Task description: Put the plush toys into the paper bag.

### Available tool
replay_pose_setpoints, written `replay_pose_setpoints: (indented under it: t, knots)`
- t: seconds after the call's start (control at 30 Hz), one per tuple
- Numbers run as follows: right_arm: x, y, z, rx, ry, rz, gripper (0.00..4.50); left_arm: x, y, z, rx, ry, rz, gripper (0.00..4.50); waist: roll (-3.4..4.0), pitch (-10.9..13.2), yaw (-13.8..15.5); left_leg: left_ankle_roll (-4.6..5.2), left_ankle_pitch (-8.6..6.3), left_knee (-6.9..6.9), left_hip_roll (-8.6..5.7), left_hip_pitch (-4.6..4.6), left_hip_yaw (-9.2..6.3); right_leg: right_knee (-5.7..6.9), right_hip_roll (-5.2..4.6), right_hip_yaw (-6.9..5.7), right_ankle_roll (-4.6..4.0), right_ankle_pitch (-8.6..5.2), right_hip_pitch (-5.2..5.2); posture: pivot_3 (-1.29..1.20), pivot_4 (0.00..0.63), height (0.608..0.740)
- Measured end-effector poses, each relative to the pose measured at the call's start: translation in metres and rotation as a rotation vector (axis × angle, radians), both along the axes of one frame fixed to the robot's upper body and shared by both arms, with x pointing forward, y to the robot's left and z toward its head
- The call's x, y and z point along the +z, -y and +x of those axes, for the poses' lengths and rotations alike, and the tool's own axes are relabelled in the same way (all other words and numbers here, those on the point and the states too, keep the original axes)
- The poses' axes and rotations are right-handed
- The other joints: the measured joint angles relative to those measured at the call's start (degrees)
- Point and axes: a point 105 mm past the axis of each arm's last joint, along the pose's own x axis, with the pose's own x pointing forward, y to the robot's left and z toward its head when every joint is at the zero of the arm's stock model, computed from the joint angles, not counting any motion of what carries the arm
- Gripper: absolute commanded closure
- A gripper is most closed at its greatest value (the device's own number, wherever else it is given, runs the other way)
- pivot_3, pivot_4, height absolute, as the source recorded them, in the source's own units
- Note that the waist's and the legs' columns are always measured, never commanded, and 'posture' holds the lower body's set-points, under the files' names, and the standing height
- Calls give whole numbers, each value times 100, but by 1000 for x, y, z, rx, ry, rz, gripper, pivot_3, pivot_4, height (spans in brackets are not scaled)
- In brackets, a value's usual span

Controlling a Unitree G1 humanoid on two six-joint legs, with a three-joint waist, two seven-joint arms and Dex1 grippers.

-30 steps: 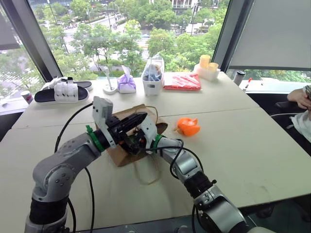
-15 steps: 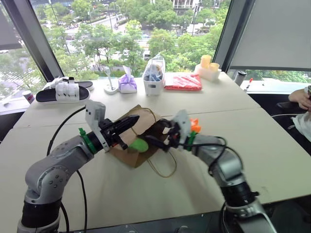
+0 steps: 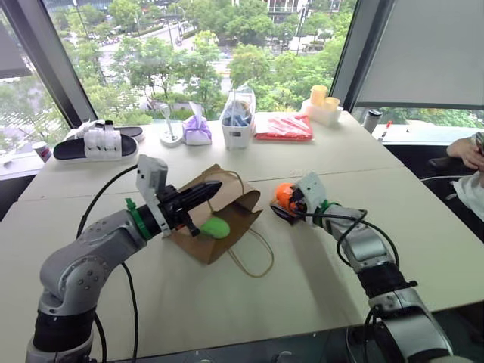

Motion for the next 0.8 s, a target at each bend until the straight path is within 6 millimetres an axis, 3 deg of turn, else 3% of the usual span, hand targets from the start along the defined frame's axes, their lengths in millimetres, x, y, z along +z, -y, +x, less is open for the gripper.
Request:
replay_pose_setpoints:
  t: [0.13,0.2,0.27,0.43,0.5,0.67,0.8]
  knots:
    - [-13,-1,13,-38,38,-125,10,0,0,1,6,-1,0,4500,0,0,-6,-1,0,-3,0,1,0,-2,0,1,0,0,-1,0,150,740]
    - [-14,0,16,-41,65,-166,518,0,0,1,10,-1,1,4500,0,0,-4,-1,1,-3,0,1,0,-2,0,1,0,0,-1,0,150,740]
    - [-15,2,19,-52,84,-202,1305,0,0,1,11,0,2,4500,0,0,-4,-1,1,-1,0,1,0,-2,0,1,0,0,0,0,150,740]
    - [-13,9,22,-72,118,-242,3865,1,0,0,11,2,5,4500,0,0,-8,-1,1,-1,0,2,0,-1,1,1,0,0,1,0,150,740]
    - [-11,10,22,-75,127,-242,4485,0,0,0,9,2,5,4500,0,0,-8,-1,1,-1,0,2,0,0,0,1,0,0,1,0,150,740]
    - [-3,16,19,-73,98,-161,4485,0,1,0,7,2,5,4500,0,0,16,-1,0,0,0,-1,-3,-2,0,0,0,0,2,0,150,740]
    - [19,28,-4,-17,102,-102,4485,0,3,0,1,1,3,4500,1,1,34,2,-1,-2,0,-5,-5,-5,0,-1,1,0,1,0,150,740]
